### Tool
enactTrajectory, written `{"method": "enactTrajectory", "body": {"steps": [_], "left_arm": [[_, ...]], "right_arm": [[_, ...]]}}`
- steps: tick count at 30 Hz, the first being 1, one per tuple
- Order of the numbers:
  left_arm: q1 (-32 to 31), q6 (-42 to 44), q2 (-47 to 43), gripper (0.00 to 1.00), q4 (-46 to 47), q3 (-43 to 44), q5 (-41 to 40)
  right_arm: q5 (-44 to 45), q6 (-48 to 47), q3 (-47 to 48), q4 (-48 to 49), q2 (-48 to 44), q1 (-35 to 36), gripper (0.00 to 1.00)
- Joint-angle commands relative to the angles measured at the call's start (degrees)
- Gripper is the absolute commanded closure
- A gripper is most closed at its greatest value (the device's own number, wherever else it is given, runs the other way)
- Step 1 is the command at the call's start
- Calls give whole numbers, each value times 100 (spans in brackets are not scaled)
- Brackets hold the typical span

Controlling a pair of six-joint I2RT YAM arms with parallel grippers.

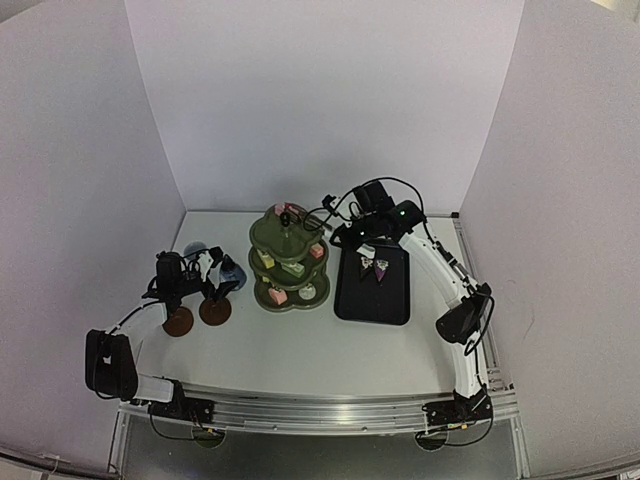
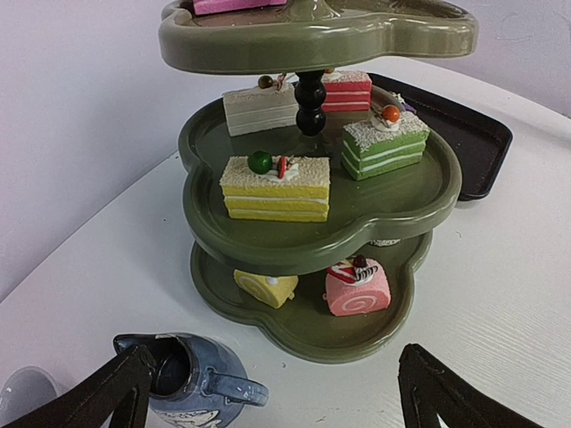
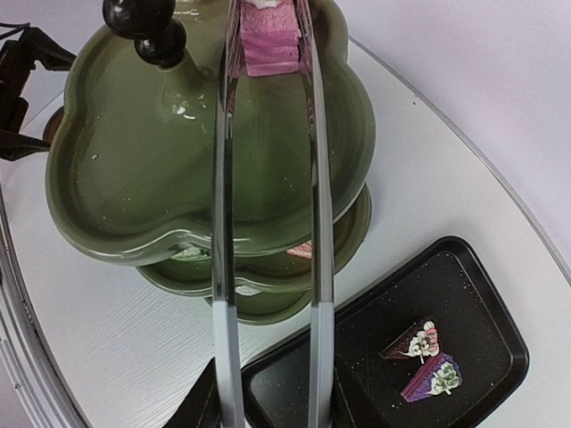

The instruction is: Serve the afternoon tea

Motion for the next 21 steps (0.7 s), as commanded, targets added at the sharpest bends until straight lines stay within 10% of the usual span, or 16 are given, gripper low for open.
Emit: {"method": "enactTrajectory", "body": {"steps": [1, 21], "left_arm": [[-19, 88, -194, 4, 18, -8, 69], [-18, 94, -180, 3, -13, 22, 60]], "right_arm": [[-3, 95, 154, 195, -352, 41, 68], [146, 202, -442, 178, -946, 50, 67]]}}
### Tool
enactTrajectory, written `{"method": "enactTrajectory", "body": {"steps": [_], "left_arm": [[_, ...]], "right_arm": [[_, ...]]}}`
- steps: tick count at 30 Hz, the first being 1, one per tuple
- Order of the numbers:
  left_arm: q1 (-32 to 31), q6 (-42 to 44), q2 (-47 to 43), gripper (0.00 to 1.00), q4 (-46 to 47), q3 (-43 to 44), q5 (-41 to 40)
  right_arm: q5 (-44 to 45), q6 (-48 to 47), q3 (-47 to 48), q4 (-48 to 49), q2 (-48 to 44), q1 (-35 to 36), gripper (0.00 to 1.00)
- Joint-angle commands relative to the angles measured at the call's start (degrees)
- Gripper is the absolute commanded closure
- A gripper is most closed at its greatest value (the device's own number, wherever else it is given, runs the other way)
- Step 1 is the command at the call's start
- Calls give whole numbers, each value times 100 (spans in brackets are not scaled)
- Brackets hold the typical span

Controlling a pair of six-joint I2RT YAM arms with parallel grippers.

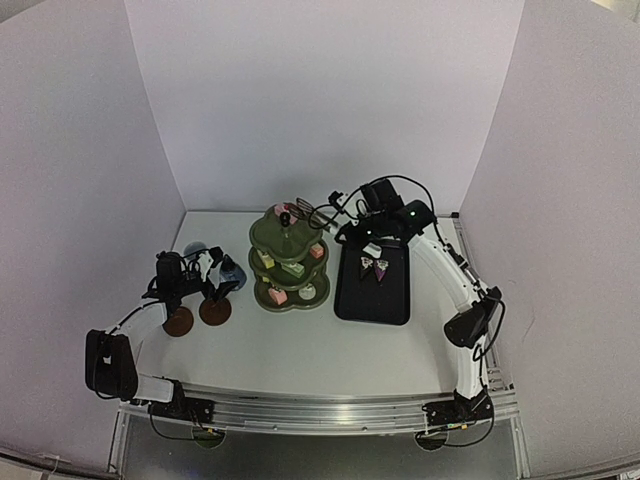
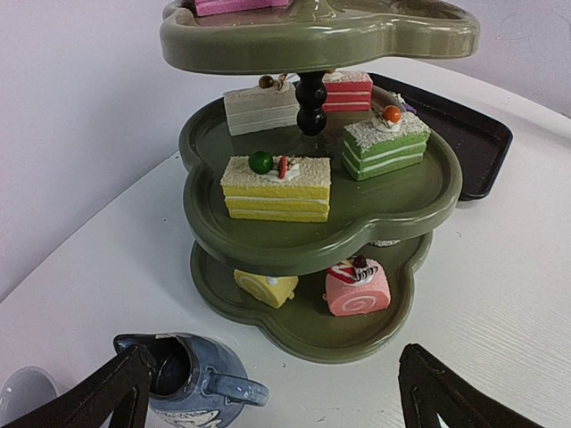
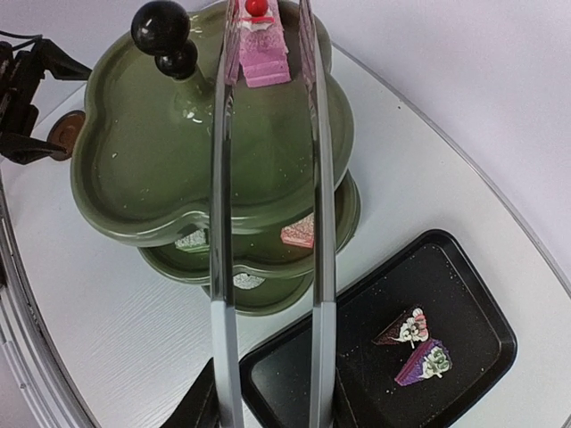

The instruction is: Serve the afternoon tea

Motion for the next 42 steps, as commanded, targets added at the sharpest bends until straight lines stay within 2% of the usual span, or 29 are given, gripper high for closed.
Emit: {"method": "enactTrajectory", "body": {"steps": [1, 5, 14, 18, 22, 32, 42], "left_arm": [[-19, 90, -185, 3, -14, 23, 62], [-20, 91, -193, 3, -19, 10, 62], [-14, 41, -202, 3, 20, 6, 64], [-20, -36, -215, 3, 65, 1, 39], [-20, -89, -208, 3, 121, -26, 59], [-20, -105, -179, 3, 181, -55, 89], [-19, -109, -205, 3, 178, -81, 89]], "right_arm": [[32, 140, -138, 154, -504, 47, 67], [310, 347, -264, 168, -753, 48, 68], [1977, 1313, -658, 175, -1304, 39, 69], [2774, 1864, -1462, 174, -1757, 38, 69], [3365, 2339, -2709, 180, -2241, 38, 69], [3220, 3433, -4783, 395, -2838, 42, 70], [2456, 4016, -5859, 816, -2613, 38, 68]]}}
